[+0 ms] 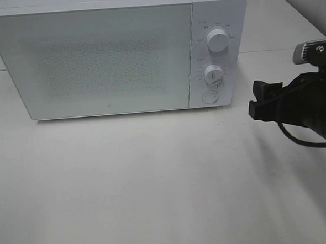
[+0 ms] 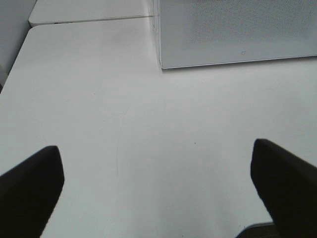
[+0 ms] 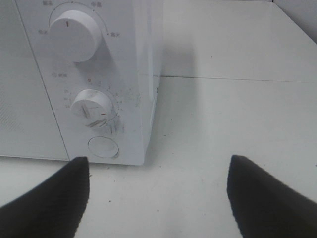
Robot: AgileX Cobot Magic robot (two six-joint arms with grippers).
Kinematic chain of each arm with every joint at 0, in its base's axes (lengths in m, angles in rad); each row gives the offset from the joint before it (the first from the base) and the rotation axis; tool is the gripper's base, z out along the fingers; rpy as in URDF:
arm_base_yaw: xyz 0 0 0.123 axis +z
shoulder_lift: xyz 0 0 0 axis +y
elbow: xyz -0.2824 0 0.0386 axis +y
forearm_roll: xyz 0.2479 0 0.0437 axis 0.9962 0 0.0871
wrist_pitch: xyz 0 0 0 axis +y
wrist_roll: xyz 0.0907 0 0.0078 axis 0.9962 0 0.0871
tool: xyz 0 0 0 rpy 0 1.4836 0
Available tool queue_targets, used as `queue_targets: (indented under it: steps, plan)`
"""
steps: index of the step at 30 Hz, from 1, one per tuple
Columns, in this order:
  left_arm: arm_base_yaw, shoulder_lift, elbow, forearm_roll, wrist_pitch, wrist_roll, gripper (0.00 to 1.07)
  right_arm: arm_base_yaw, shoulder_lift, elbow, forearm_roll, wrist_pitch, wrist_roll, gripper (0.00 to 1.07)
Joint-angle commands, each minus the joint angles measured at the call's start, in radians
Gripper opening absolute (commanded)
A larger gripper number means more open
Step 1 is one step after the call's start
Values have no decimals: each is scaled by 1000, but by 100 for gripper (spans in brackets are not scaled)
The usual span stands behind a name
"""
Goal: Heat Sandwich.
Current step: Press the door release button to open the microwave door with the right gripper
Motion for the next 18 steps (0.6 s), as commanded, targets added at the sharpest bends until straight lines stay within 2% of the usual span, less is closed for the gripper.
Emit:
queue_targets:
  steps: [1, 11, 18]
  plan:
    - [-2, -9, 3, 2, 2, -1, 98, 70, 36, 1, 78, -54, -30, 75]
    - [-2, -9, 3, 2, 2, -1, 98, 251, 160, -30, 256, -106, -42, 75]
    - [-2, -9, 3, 2, 2, -1, 98, 291, 181, -52, 271, -103, -59, 75]
